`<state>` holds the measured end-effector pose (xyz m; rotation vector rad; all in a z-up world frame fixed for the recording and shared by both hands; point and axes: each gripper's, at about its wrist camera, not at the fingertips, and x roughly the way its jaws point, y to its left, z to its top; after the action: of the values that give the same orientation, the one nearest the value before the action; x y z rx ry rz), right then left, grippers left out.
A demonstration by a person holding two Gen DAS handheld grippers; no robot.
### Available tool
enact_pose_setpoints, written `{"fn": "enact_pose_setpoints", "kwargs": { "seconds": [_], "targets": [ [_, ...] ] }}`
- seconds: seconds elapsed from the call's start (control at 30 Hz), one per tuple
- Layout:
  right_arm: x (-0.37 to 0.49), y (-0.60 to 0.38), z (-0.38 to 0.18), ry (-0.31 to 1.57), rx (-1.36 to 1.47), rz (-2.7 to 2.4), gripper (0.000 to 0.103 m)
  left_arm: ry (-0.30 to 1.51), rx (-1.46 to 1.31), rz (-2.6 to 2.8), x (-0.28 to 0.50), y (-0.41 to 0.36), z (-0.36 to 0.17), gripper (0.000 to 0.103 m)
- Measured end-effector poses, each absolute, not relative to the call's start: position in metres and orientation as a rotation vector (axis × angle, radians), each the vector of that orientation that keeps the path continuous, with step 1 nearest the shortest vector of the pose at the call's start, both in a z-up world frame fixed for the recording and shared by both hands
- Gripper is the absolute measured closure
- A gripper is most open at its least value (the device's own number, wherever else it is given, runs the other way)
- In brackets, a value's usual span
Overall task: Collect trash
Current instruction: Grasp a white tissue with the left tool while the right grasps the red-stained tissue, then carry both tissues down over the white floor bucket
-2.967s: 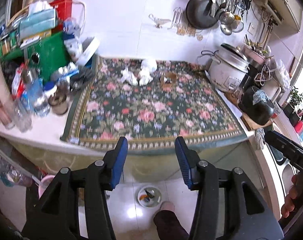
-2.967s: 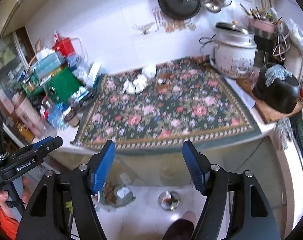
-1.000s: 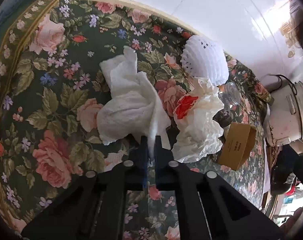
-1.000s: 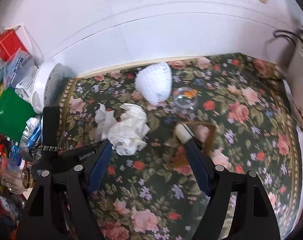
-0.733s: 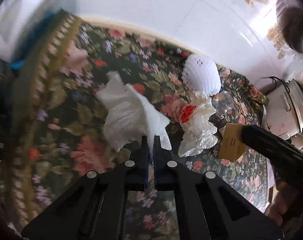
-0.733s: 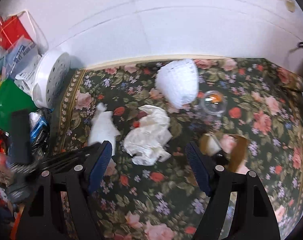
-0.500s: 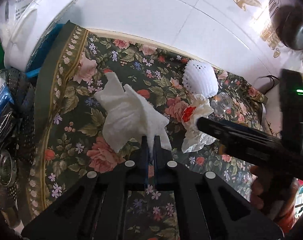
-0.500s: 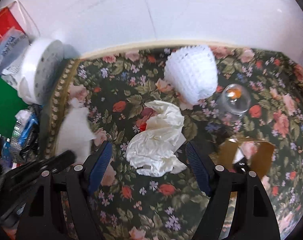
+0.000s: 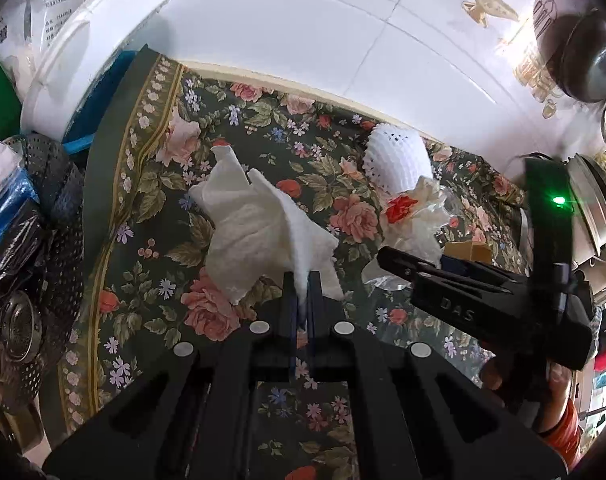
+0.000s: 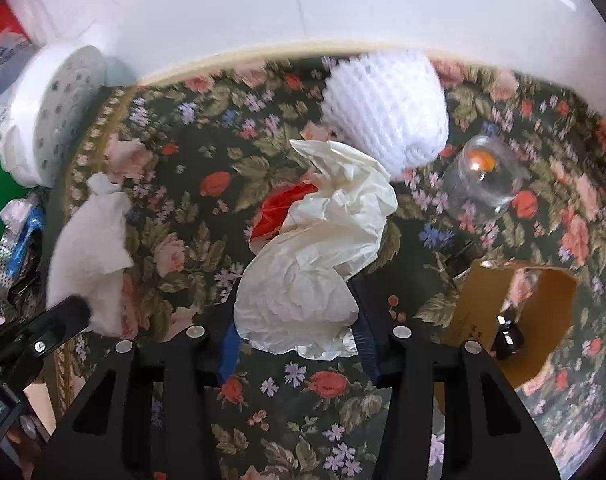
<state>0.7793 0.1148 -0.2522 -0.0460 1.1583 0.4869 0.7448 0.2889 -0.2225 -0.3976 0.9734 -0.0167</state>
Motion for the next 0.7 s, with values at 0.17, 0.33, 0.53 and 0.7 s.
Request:
{"fn": "enact_pose_setpoints", "kwargs": {
  "seconds": [0.17,0.33,0.53,0.7],
  "targets": [
    [0.76,0.102,-0.216,1.074,-0.053,0.517,0.06,0.918,-0.367,-0.014,0.73,0.274,-0.197,0.101],
    [0.73,0.071,-0.175,0.987,-0.021,0.551,0.06,0.854,-0.346,-0.004,0.708,0.252,-0.167,0.101],
    [0.689,0.027,-0.138,0.896,-0.009,0.583,0.06,0.793,-0.336,0.033,0.667,0.216,-0.14,0.101],
    [0.653,-0.011,-0.127,0.844,-0.029,0.596,0.06,0.749,-0.33,0.069,0.621,0.179,-0.122,0.101]
  ]
}}
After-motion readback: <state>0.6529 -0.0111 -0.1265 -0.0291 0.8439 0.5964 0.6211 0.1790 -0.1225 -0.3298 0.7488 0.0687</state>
